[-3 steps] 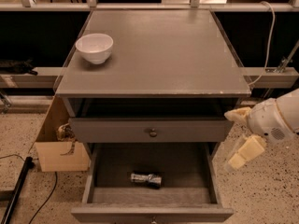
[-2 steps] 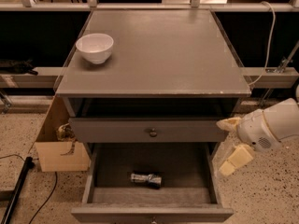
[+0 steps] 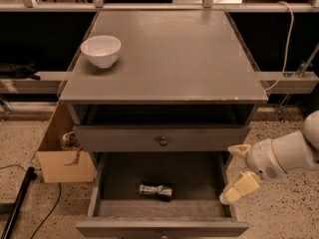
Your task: Pick redbull can from middle drawer and place on counter
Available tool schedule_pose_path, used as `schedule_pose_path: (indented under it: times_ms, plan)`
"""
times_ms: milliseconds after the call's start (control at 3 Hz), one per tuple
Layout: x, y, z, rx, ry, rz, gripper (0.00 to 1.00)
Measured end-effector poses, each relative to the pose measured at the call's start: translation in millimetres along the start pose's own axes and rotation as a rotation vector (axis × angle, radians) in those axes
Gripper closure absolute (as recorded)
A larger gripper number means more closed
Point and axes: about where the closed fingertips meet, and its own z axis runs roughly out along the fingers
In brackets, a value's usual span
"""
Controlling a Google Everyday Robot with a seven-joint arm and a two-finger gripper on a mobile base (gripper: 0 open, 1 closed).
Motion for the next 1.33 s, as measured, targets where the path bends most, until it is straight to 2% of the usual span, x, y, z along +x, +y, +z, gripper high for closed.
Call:
schedule_pose_path:
  times_ms: [333, 667, 1000, 1333]
  plan:
    - [21.0, -1.3, 17.4, 0.000, -0.038, 0.074, 0.00]
    - [31.8, -4.5, 34.1, -0.027, -0.104, 0.113, 0.00]
    - [33.6, -8.9, 53.9, -0.066, -0.174, 0.110, 0.00]
    - [25.7, -11.7, 72.0, -0.100, -0.251, 0.050, 0.00]
